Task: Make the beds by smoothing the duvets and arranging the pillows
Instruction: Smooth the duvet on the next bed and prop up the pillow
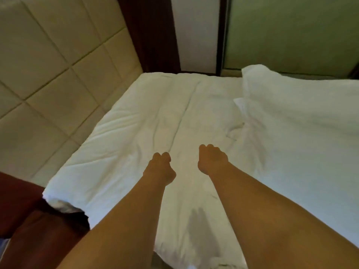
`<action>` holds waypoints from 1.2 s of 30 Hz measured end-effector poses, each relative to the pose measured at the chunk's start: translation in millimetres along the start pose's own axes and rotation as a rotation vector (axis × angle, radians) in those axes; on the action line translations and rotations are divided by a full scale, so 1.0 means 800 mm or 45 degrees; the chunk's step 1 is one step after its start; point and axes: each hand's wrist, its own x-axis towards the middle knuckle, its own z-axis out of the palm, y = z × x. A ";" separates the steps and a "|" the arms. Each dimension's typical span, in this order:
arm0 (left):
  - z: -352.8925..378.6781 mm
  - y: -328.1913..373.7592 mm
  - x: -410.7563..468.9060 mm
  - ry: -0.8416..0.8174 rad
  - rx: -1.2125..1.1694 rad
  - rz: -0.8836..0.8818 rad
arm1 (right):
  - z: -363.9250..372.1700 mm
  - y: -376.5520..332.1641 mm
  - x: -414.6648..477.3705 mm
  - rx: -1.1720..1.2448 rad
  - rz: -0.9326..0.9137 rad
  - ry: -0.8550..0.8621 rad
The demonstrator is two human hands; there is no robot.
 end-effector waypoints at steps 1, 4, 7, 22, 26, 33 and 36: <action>0.013 0.033 0.008 -0.043 -0.003 0.064 | -0.002 0.032 0.004 0.009 0.063 0.012; 0.050 0.113 0.024 -0.147 0.043 0.246 | 0.000 0.105 0.006 0.056 0.218 0.044; 0.078 0.158 0.036 -0.224 0.147 0.343 | 0.013 0.149 0.004 0.121 0.314 0.071; 0.180 0.232 0.189 -0.569 0.450 0.331 | 0.079 0.288 0.072 -0.503 0.651 -0.038; 0.221 0.266 0.254 -0.631 0.272 0.234 | 0.096 0.320 0.134 -0.472 0.681 -0.134; 0.359 0.294 0.244 -0.502 0.125 0.140 | 0.164 0.372 0.218 -0.541 0.559 -0.479; 0.385 0.299 0.253 -0.445 0.237 0.174 | 0.173 0.379 0.236 -0.518 0.524 -0.570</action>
